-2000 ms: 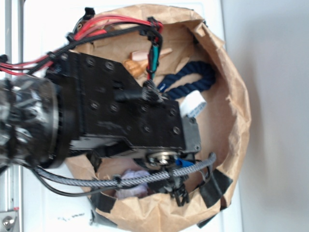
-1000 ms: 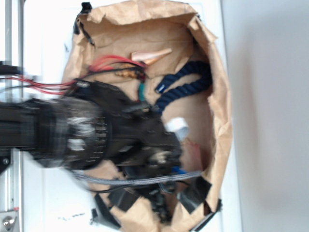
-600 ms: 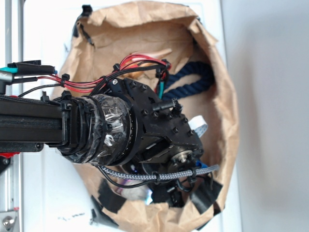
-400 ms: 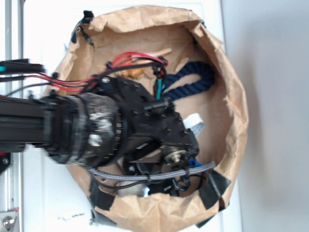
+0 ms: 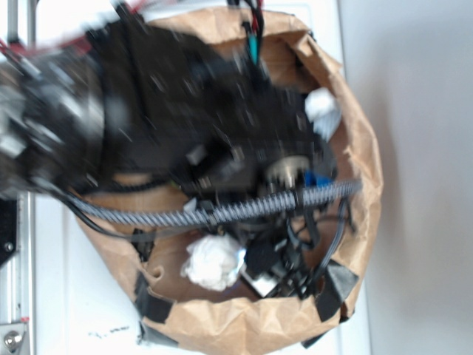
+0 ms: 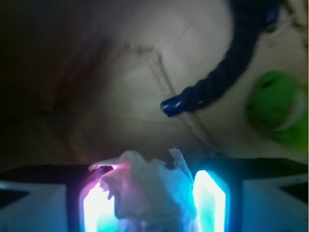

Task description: Grab the white paper.

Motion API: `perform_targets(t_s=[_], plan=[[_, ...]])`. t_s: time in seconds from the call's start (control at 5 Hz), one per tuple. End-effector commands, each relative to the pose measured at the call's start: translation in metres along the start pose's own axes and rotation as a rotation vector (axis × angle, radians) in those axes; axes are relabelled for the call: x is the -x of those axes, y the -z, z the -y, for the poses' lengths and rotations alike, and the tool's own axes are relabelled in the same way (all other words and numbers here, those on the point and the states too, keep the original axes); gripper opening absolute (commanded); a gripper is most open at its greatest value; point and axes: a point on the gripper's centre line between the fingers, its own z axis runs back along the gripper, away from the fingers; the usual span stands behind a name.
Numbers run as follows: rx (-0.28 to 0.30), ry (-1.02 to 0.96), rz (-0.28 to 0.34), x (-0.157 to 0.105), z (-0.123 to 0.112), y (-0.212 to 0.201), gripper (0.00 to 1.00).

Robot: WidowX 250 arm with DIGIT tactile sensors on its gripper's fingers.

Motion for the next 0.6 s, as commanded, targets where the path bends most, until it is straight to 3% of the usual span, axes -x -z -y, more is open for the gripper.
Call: perform_targets(t_s=[0.0,0.2,0.4], plan=[[-0.160,-0.004,0.397,-0.012,-0.009,-0.092,0.00],[-0.136,-0.008,0.578,-0.036,-0.014,-0.103,0.00],[-0.071,-0.046,0.596,-0.053,-0.008,-0.102,0.00]])
